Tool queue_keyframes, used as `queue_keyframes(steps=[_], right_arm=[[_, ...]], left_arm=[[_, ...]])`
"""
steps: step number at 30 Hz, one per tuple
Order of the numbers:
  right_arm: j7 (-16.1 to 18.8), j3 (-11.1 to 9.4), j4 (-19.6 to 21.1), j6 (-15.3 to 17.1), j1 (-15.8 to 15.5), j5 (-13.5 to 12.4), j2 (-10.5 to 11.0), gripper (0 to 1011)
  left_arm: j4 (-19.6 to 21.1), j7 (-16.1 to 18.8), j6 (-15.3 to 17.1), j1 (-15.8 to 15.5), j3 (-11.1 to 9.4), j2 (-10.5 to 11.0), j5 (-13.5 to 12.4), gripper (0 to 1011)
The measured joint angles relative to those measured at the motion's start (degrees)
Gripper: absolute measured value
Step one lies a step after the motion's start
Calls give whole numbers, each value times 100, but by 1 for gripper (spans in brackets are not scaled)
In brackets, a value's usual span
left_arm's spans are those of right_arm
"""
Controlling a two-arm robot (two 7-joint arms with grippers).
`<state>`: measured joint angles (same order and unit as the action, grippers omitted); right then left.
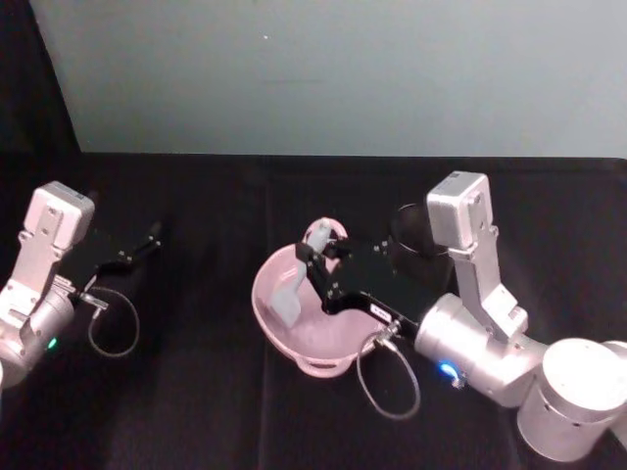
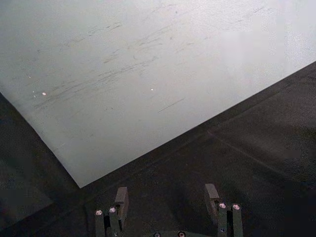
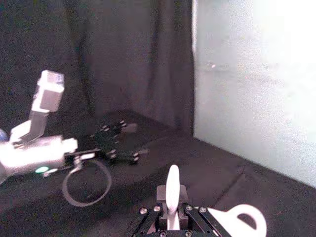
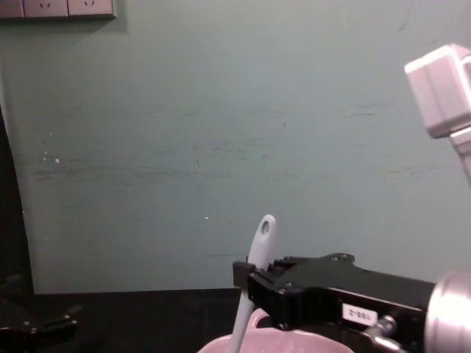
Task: Use the one hand to pick up the spoon and stir the clear water in the bowl.
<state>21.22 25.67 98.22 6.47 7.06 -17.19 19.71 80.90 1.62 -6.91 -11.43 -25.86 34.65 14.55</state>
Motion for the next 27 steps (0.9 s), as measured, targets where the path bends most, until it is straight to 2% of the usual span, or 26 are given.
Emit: queue_keyframes(steps=[4, 8, 12, 21, 27], right_arm=[[-238, 15, -230, -209, 93, 199, -182, 120], [-487, -59, -475, -403, 161, 420, -383, 120], [-642, -159, -618, -473, 181, 564, -484, 120], [-759, -404, -410, -454, -27, 792, -397, 120], [-688, -563, -25, -188, -319, 833, -245, 120]], left_arm=[[0, 0, 0, 0, 0, 0, 0, 1011], [0, 0, 0, 0, 0, 0, 0, 1011], [0, 0, 0, 0, 0, 0, 0, 1011], [0, 0, 0, 0, 0, 0, 0, 1011], [0, 0, 0, 0, 0, 0, 0, 1011]])
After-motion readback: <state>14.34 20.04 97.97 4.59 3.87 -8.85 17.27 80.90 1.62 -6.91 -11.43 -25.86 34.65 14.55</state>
